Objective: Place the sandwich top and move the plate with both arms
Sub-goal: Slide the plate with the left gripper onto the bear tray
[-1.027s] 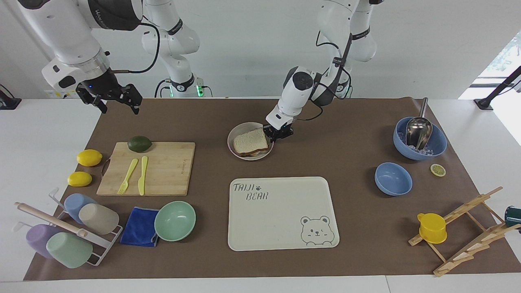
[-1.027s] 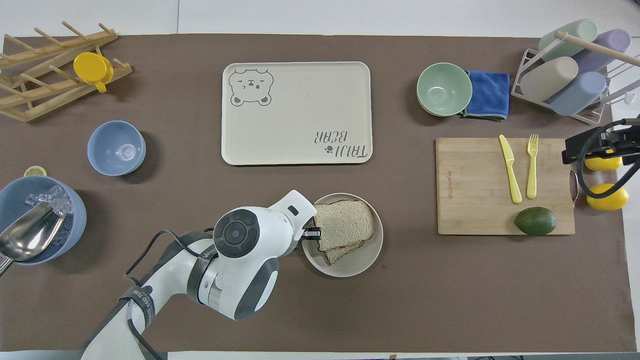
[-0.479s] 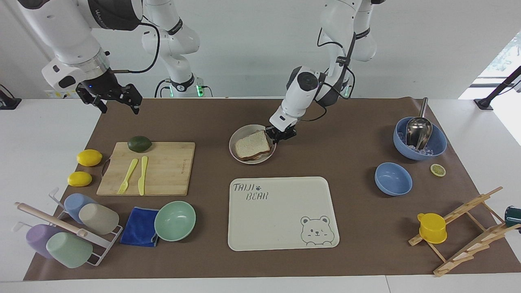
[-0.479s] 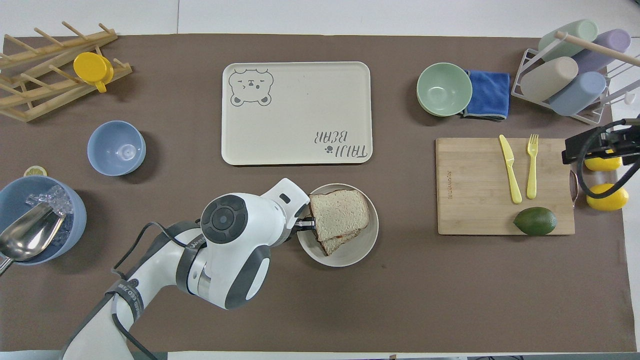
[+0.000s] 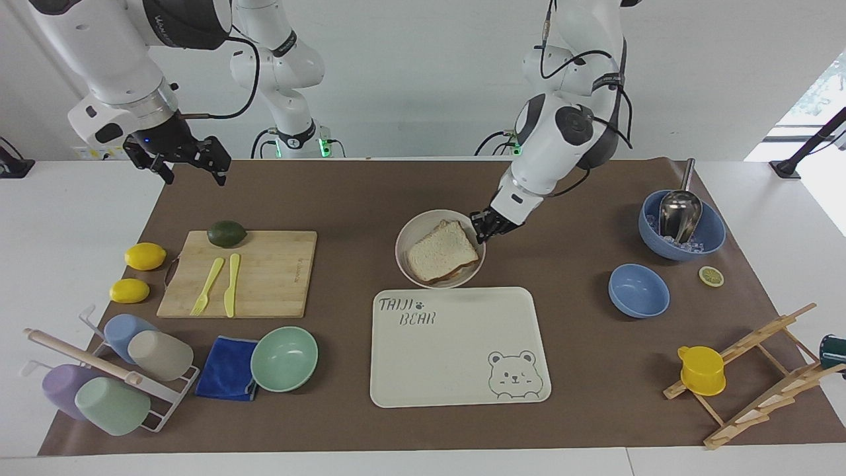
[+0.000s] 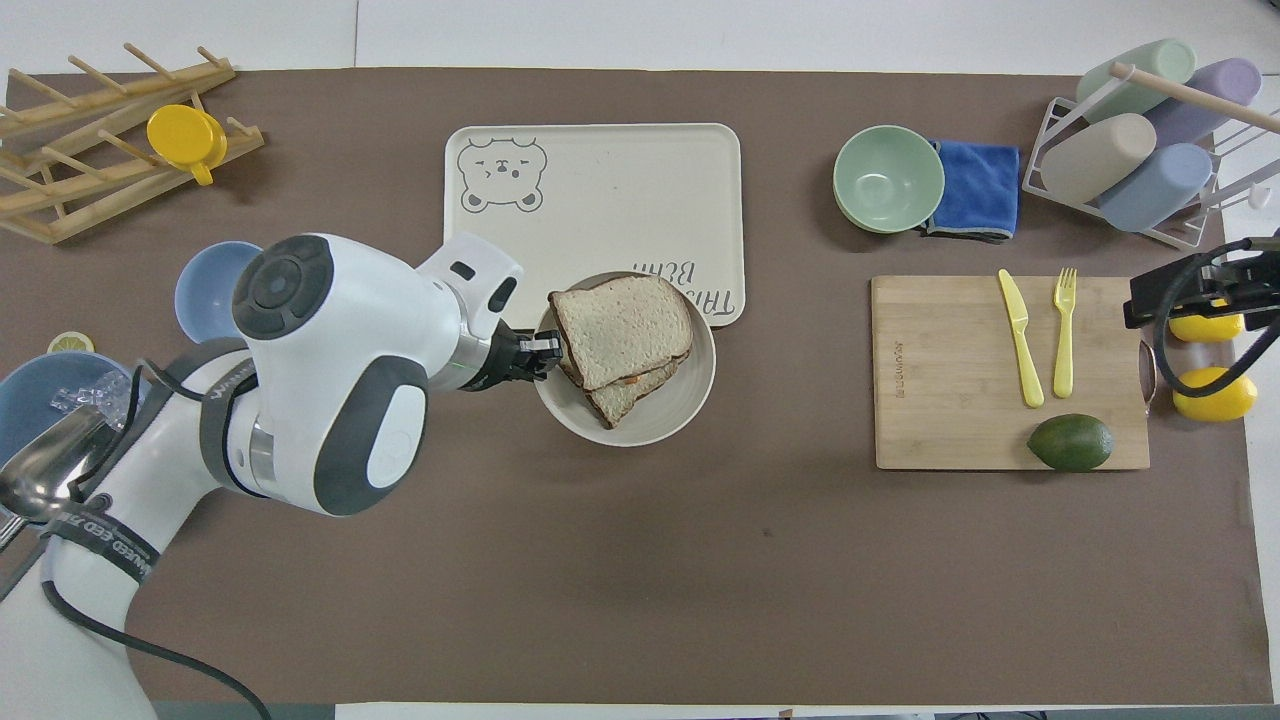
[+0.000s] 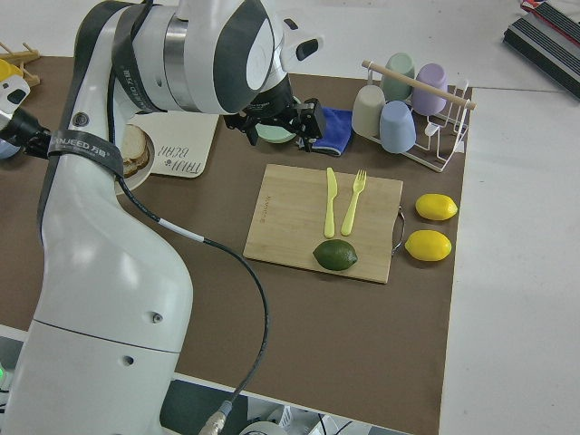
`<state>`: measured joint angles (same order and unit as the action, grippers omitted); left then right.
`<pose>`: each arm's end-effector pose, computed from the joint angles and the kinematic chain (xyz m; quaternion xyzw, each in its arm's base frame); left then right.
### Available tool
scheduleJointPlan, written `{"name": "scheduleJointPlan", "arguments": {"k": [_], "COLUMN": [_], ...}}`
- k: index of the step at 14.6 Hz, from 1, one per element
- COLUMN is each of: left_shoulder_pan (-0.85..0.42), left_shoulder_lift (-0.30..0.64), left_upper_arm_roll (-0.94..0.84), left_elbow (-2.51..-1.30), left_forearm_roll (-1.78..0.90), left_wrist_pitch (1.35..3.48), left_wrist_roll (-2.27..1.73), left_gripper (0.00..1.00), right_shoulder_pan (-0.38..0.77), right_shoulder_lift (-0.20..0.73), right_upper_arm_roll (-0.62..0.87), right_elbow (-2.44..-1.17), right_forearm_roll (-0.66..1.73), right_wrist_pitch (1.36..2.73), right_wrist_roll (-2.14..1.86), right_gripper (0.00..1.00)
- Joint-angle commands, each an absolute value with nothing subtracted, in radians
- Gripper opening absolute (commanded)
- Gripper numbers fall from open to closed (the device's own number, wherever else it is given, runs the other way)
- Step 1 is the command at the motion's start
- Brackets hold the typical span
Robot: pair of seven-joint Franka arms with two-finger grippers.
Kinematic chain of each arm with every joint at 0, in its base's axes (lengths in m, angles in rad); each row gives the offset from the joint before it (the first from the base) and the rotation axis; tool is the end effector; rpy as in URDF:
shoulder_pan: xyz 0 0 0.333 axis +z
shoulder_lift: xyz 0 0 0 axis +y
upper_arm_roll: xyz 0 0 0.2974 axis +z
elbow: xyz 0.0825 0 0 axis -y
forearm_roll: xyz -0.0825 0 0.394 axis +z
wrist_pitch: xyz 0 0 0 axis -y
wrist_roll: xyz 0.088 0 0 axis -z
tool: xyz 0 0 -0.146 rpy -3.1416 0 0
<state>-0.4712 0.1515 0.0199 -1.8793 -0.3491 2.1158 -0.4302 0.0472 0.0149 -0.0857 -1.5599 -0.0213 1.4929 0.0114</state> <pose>0.5445 -0.2943 0.3798 0.9850 0.0731 -0.0263 0.1542 0.5565 -0.0244 0.5574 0.9988 -0.0253 -0.0411 0.0107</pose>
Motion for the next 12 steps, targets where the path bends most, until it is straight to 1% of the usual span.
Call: {"name": "scheduleJointPlan", "arguments": {"k": [1,3,4,5,8,12], "left_shoulder_pan": [-0.404,-0.4,-0.367,-0.359,-0.365,-0.371], "left_shoulder_lift": [0.303,0.43,0.484,0.527,0.59,0.591], "left_upper_arm_roll": [0.014,0.024,0.025,0.025,0.025,0.025], "left_elbow": [-1.653,-1.499,-1.447,-1.41,-1.411,-1.45], "left_forearm_roll": [-0.373,-0.376,-0.376,-0.374,-0.362,-0.364], "left_wrist_pitch": [2.031,1.971,1.968,1.98,2.096,2.161], "left_wrist_roll": [-0.419,-0.42,-0.423,-0.423,-0.423,-0.423], "left_gripper": [0.0,0.0,0.0,0.0,0.0,0.0], "right_shoulder_pan": [0.037,0.038,0.037,0.037,0.037,0.037], "right_shoulder_lift": [0.002,0.002,0.003,0.002,0.002,0.003], "right_upper_arm_roll": [-0.083,-0.083,-0.083,-0.083,-0.083,-0.083], "right_elbow": [-1.572,-1.572,-1.572,-1.572,-1.572,-1.572], "right_forearm_roll": [-0.005,-0.005,-0.005,-0.005,-0.005,-0.005], "right_wrist_pitch": [1.489,1.489,1.489,1.489,1.489,1.489], "right_wrist_roll": [-0.014,-0.014,-0.014,-0.014,-0.014,-0.014], "right_gripper": [1.0,1.0,1.0,1.0,1.0,1.0]}}
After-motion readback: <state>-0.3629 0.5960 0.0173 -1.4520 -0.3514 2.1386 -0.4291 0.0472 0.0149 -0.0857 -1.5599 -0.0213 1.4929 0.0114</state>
